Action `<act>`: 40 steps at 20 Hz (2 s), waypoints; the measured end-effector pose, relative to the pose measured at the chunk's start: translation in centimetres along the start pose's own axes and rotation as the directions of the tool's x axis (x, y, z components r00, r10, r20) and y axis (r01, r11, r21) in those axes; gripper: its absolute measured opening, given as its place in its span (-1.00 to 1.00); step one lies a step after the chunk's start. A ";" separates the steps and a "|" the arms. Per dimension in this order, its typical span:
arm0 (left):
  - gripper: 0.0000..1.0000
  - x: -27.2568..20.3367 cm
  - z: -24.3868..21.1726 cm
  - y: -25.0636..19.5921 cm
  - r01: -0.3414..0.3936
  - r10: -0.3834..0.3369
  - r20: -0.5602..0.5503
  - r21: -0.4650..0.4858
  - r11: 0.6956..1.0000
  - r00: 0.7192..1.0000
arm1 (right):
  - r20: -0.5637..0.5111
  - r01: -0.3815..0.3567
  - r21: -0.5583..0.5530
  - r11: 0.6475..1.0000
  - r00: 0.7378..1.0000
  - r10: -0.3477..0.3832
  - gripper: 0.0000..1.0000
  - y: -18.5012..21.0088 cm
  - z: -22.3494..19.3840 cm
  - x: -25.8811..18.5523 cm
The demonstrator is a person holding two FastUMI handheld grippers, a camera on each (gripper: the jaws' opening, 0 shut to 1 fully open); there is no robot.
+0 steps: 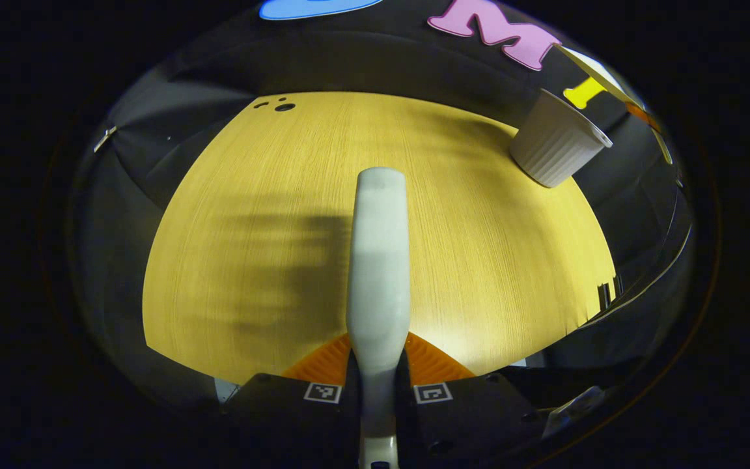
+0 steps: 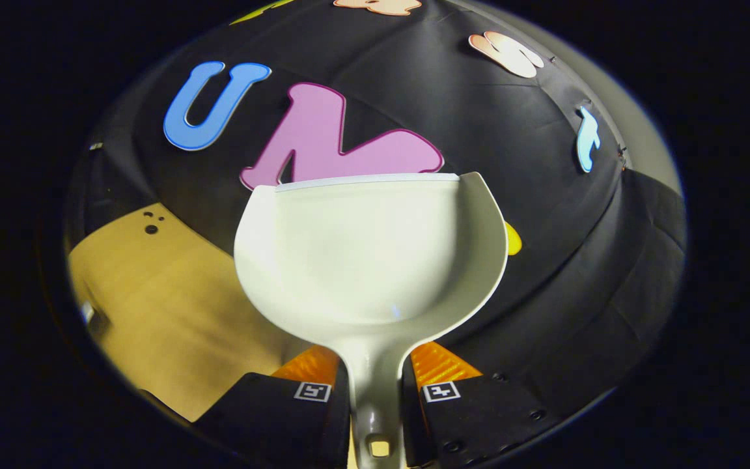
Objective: Pick up the small broom and dustpan from the desktop, sweep the trash into the dustpan with the broom, and then empty the trash into the garbage bin.
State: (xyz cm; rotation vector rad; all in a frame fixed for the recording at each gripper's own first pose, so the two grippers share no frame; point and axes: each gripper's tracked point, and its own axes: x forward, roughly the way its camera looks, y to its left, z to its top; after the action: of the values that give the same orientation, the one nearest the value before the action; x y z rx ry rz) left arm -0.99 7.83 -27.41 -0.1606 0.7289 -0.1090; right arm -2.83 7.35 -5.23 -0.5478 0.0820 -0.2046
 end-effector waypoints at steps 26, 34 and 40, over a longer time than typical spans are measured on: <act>-0.47 9.3 1.0 -1.3 -0.130 0.131 -0.050 0.020 0.991 0.990 | -0.556 -0.269 0.439 0.857 0.668 0.495 -0.27 23.2 -32.7 -9.5; -0.40 11.1 2.7 -0.8 -0.199 0.208 -0.086 0.110 0.974 0.974 | -0.606 -0.241 0.447 0.861 0.627 0.490 -0.26 23.5 -34.6 -8.0; -0.23 10.8 3.0 -1.1 -0.176 0.184 -0.096 0.083 0.981 0.978 | -0.605 -0.263 0.468 0.844 0.601 0.523 0.00 24.2 -34.2 -7.8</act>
State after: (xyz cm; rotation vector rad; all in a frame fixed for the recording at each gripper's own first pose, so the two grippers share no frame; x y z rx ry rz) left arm 8.97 5.38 -32.00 -0.0173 0.8386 0.0290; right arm -10.82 11.87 -46.86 -0.0589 0.9312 0.0290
